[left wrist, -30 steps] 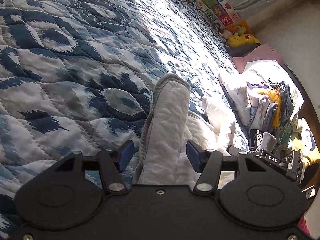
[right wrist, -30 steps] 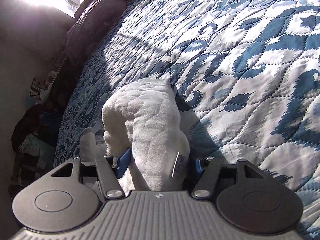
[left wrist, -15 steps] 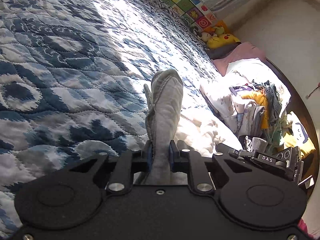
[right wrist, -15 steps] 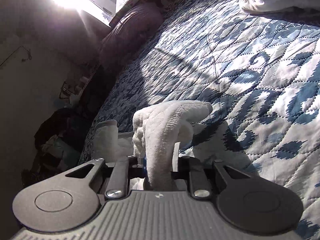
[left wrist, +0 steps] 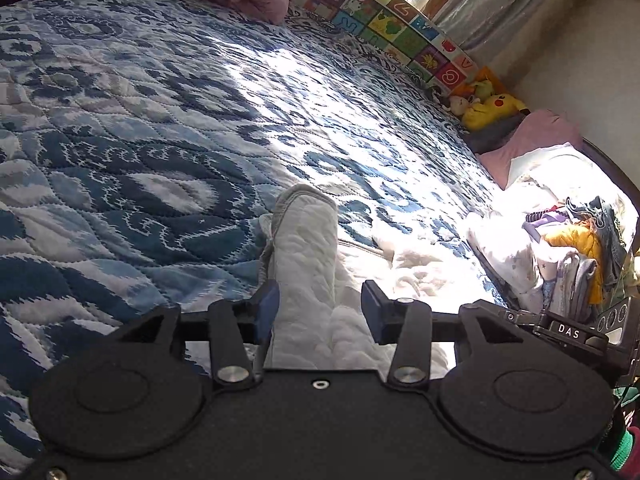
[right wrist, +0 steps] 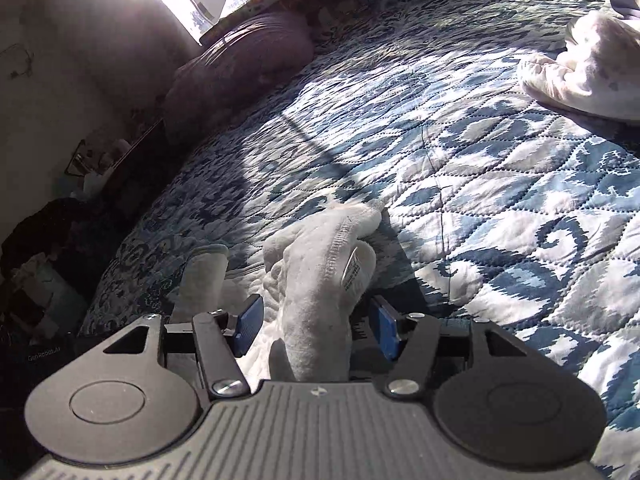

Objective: Fold clothes

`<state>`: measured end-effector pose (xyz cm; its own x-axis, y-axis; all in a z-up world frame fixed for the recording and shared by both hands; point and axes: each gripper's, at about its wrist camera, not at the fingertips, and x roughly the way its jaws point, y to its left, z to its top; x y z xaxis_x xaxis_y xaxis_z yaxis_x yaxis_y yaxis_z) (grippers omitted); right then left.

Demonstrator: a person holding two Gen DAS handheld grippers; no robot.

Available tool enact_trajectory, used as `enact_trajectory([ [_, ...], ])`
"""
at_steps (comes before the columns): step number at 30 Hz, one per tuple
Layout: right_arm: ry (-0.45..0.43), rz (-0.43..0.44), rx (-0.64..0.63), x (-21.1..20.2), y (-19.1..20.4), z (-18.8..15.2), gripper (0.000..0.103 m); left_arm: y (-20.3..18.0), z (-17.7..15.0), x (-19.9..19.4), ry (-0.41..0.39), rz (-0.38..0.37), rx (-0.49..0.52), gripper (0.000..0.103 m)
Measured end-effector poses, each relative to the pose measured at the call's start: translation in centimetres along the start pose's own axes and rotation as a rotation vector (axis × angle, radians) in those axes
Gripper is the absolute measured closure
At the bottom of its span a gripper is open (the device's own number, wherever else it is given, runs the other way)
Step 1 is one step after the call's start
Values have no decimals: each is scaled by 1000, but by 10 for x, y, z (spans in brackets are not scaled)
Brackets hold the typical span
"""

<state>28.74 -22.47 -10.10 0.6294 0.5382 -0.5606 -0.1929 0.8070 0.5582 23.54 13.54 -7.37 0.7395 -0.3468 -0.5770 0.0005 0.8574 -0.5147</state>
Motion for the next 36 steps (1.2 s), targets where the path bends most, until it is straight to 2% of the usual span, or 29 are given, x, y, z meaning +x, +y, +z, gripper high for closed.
enact_trajectory([
  [2, -13, 2, 15, -10, -6, -6, 36, -5, -5, -14, -36, 8, 4, 57],
  [4, -21, 13, 53, -21, -14, -13, 36, -14, -11, -25, -47, -38, 6, 57],
  [7, -25, 50, 108, -34, -22, -25, 40, -36, -21, -24, 8, -149, 0, 57],
  [9, -12, 79, 132, -42, -23, -35, 44, -51, -29, -15, 61, -188, -7, 55],
  [11, -6, 88, 151, -49, -23, -44, 44, -67, -39, -1, 109, -187, 10, 54],
  [14, 1, 105, 177, -62, -23, -56, 44, -77, -50, 21, 157, -129, 9, 53],
  [16, 0, 107, 184, -72, -25, -62, 44, -83, -57, 31, 179, -132, 8, 57],
  [17, -3, 107, 189, -77, -27, -64, 44, -88, -59, 32, 181, -128, 37, 64],
  [18, -7, 105, 194, -81, -29, -66, 44, -97, -63, 33, 183, -120, 89, 80],
  [19, -14, 101, 201, -86, -31, -67, 44, -107, -67, 33, 182, -121, 150, 83],
  [22, -46, 90, 214, -100, -36, -67, 44, -139, -88, 27, 168, -155, 398, 88],
  [25, -72, 72, 196, -109, -34, -62, 44, -165, -118, 26, 177, -147, 651, 90],
  [28, -88, 53, 146, -112, -24, -55, 42, -180, -148, 27, 201, -145, 832, 91],
  [34, -54, -12, -29, -96, 8, -34, 34, -181, -184, 30, 279, -182, 935, 88],
  [36, -24, -69, -126, -82, 25, -27, 32, -180, -193, 27, 303, -215, 938, 76],
])
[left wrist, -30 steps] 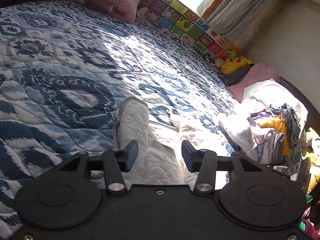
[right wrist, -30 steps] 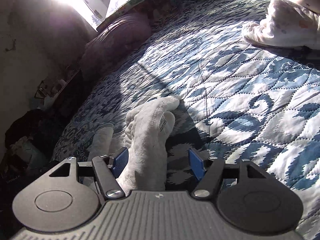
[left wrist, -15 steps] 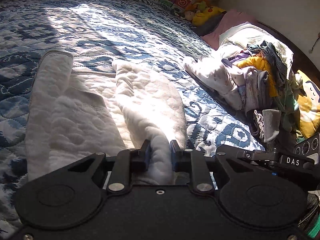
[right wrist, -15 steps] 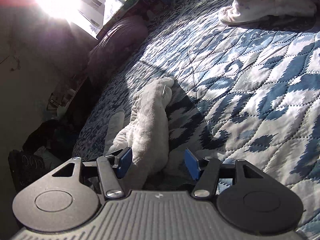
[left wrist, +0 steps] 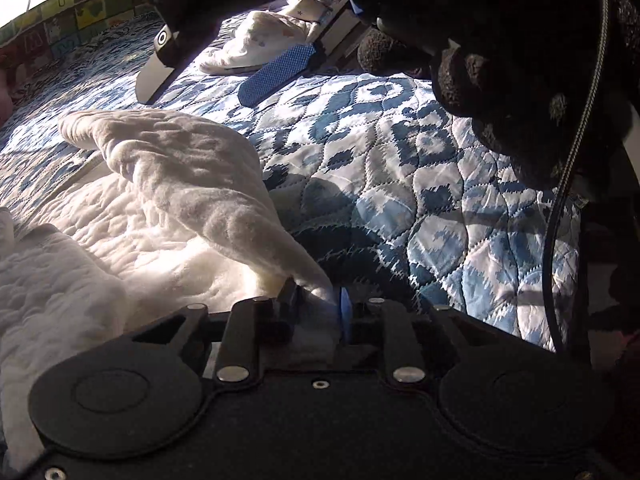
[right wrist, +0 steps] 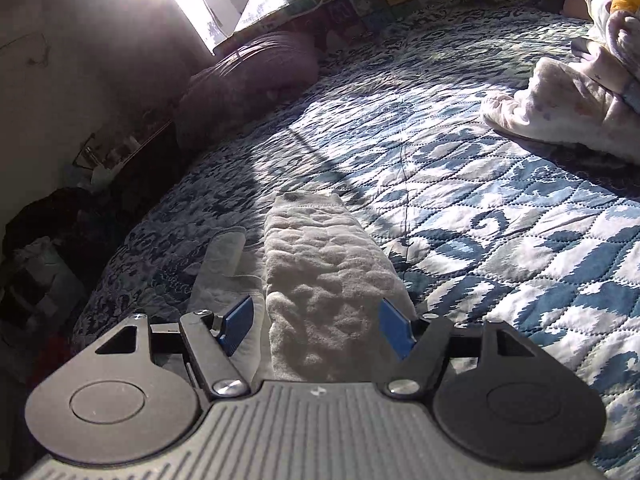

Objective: Fold clothes

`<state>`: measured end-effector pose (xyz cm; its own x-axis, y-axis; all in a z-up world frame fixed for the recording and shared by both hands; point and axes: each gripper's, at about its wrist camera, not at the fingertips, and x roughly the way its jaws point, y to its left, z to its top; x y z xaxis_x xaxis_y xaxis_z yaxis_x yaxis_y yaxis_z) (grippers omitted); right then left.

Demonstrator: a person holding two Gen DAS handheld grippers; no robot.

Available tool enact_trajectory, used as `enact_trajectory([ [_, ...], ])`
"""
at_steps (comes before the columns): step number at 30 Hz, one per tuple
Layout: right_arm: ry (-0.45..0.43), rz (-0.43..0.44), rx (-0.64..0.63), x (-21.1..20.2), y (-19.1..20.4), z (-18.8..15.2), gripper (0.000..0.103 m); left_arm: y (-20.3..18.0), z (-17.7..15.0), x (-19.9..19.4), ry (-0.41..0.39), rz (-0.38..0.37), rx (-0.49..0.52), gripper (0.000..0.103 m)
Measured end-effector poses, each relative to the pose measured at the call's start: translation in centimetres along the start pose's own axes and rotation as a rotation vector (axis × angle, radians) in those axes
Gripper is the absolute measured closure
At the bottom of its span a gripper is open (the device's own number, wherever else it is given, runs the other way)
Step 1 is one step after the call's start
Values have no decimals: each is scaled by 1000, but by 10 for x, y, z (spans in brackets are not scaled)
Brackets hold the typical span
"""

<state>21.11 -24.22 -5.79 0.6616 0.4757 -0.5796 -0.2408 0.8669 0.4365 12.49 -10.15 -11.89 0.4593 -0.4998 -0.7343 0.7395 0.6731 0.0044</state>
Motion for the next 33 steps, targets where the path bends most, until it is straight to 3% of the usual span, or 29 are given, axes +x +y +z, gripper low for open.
enact_trajectory([
  [2, 26, -57, -88, 13, 15, 6, 28, -3, -7, -5, -5, -29, -16, 60],
  [9, 104, -275, -356, 64, 50, 0, 28, -4, -29, -47, -25, -17, -118, 59],
  [11, 98, -319, -385, 66, 49, -5, 34, -2, -36, -63, -30, 13, -153, 59],
  [12, 89, -331, -381, 64, 46, -7, 42, 0, -40, -70, -36, 25, -175, 59],
  [18, 21, -332, -194, 25, 4, -20, 62, 16, -59, -101, -86, 49, -331, 59],
  [23, -35, -331, 25, -13, -45, -35, 62, 23, -68, -118, -131, 43, -440, 59],
  [31, -66, -299, 382, -49, -123, -76, 61, 24, -72, -130, -135, 79, -471, 59],
  [33, -95, -252, 466, -57, -138, -88, 63, 23, -73, -132, -137, 86, -480, 59],
])
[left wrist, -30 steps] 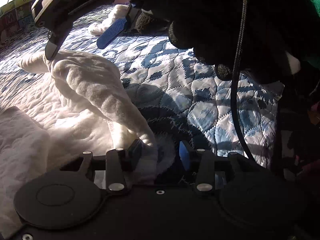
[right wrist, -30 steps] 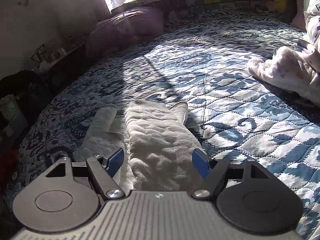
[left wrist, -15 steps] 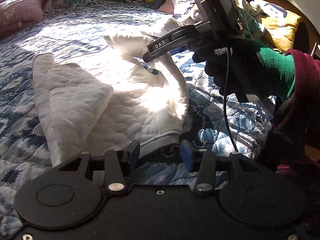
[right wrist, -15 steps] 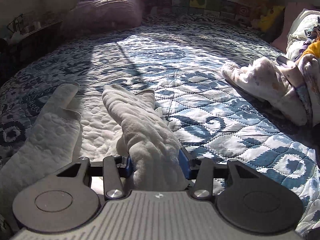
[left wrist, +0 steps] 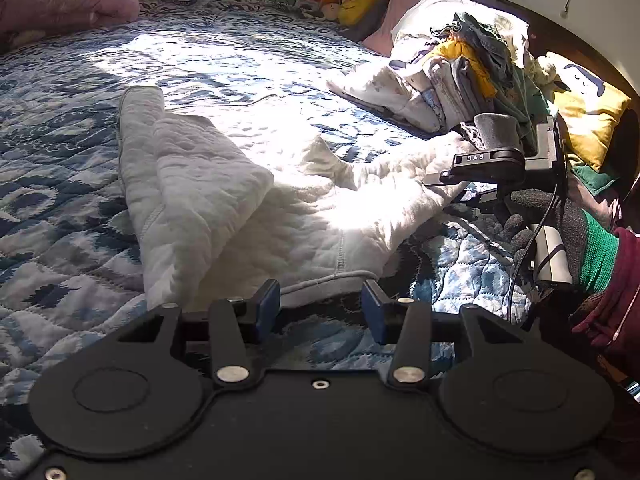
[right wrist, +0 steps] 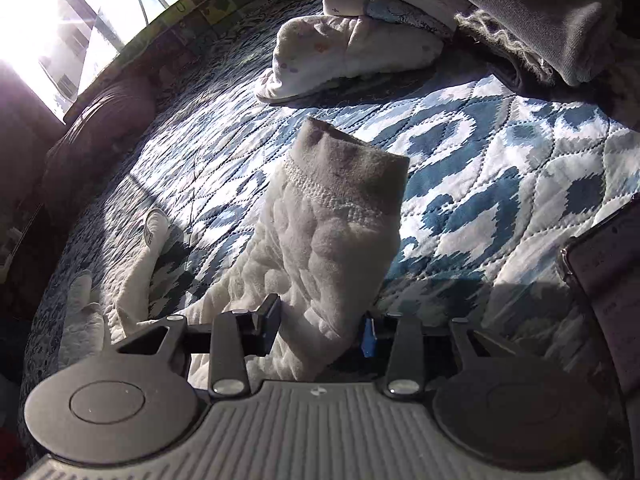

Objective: Fold clothes

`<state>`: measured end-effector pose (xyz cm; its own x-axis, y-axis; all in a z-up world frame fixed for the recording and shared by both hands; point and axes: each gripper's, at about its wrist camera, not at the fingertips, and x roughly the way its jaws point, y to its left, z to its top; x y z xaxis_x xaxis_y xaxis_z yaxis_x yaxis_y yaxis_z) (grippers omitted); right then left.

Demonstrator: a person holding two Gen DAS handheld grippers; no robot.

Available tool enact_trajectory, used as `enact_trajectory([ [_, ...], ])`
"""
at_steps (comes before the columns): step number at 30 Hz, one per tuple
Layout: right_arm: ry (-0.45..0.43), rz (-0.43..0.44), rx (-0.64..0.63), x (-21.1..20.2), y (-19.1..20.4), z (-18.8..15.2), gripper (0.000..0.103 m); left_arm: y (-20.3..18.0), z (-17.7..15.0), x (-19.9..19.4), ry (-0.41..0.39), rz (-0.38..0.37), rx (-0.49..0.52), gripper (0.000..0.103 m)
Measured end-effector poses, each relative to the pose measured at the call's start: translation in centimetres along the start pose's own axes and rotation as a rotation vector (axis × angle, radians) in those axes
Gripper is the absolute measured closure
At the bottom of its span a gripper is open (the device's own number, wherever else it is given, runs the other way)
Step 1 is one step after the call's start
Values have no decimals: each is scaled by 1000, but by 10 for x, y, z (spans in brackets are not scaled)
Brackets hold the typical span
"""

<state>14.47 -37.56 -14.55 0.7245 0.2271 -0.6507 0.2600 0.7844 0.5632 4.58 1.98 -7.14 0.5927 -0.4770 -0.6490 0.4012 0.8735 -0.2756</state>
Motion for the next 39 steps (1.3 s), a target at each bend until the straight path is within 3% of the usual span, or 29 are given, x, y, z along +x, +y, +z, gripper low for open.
enact_trajectory([
  [4, -5, 77, 104, -7, -17, -6, 59, 8, 5, -5, -34, 18, -65, 59],
  [8, 14, 149, 196, -10, -21, -16, 52, 25, 20, -8, -99, 94, -143, 59],
  [11, 51, 212, 220, -7, -16, -31, 49, 31, 34, -3, -112, 151, -121, 56],
  [15, 42, 282, 173, -4, -7, -50, 41, 43, 53, 12, -119, 221, -137, 49],
  [20, -17, 329, 95, -5, -6, -62, 37, 77, 74, 39, -120, 218, -282, 46],
  [25, -34, 321, 33, -8, -2, -64, 36, 104, 91, 70, -64, 180, -379, 47],
  [27, -35, 318, 22, -8, -2, -64, 36, 105, 94, 81, -36, 195, -395, 73],
  [29, -35, 321, 18, -8, -3, -65, 36, 106, 92, 85, -28, 185, -409, 78],
  [30, -35, 322, 13, -8, -3, -65, 36, 105, 90, 84, -36, 172, -415, 90],
  [33, -29, 318, -16, -10, -2, -66, 36, 102, 84, 69, -95, 172, -402, 96],
  [39, -12, 320, -32, -11, -2, -65, 36, 106, 62, 7, -265, 270, -401, 96],
])
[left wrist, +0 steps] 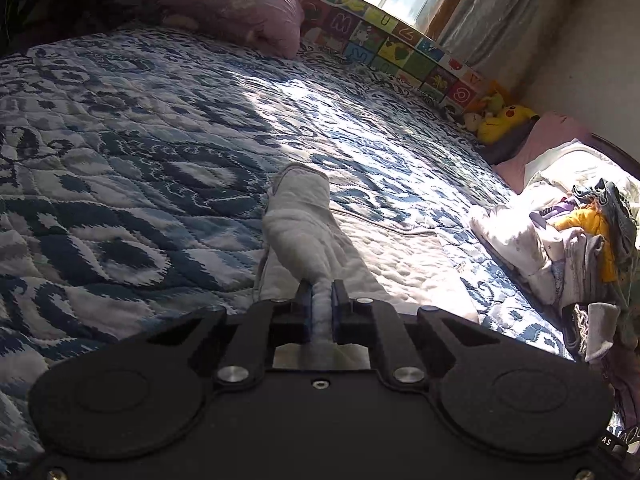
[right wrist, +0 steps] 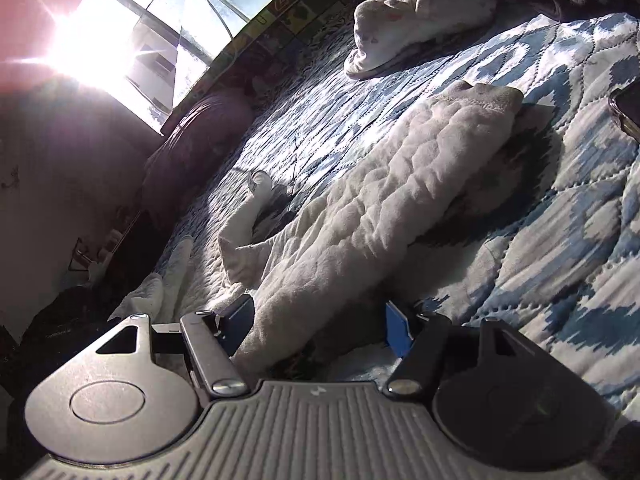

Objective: Fold clothes

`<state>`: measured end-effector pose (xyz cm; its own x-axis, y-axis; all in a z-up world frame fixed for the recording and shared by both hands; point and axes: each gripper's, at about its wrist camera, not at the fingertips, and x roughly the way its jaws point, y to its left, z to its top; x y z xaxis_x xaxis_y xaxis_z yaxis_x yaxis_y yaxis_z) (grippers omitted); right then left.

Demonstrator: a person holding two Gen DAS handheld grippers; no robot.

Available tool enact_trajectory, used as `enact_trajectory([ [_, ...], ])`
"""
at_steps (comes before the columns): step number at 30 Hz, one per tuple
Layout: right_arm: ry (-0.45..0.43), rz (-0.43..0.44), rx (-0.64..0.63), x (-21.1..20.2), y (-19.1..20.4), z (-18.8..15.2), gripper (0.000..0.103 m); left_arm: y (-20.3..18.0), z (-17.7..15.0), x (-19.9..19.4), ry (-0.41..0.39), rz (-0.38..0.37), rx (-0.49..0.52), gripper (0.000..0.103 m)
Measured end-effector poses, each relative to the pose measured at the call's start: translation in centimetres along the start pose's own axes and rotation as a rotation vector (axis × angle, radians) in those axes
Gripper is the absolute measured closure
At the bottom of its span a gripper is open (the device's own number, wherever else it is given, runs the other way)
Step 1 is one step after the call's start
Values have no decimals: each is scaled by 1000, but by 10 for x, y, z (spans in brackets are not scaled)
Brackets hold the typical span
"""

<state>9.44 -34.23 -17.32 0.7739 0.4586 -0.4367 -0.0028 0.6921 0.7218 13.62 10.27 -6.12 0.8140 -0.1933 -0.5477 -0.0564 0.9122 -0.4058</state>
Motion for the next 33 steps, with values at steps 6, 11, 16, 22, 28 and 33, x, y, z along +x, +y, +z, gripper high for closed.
enact_trajectory([
  [6, 1, -5, -2, 2, 2, 0, 36, 41, 4, -46, -122, 84, -21, 96],
  [11, 6, -11, 3, 3, 2, 0, 36, 72, 1, -58, -155, 191, -10, 96],
  [16, 13, -7, 12, 3, 1, 2, 36, 92, -13, -62, -162, 304, 22, 96],
  [22, 16, 3, 34, 3, -1, 3, 36, 114, -40, -57, -93, 348, -56, 96],
  [28, 19, 11, 60, 2, -4, 5, 36, 163, -51, -70, -118, 201, -443, 69],
  [33, 15, 2, 59, 3, -2, 4, 36, 191, -35, -60, -143, 186, -562, 57],
])
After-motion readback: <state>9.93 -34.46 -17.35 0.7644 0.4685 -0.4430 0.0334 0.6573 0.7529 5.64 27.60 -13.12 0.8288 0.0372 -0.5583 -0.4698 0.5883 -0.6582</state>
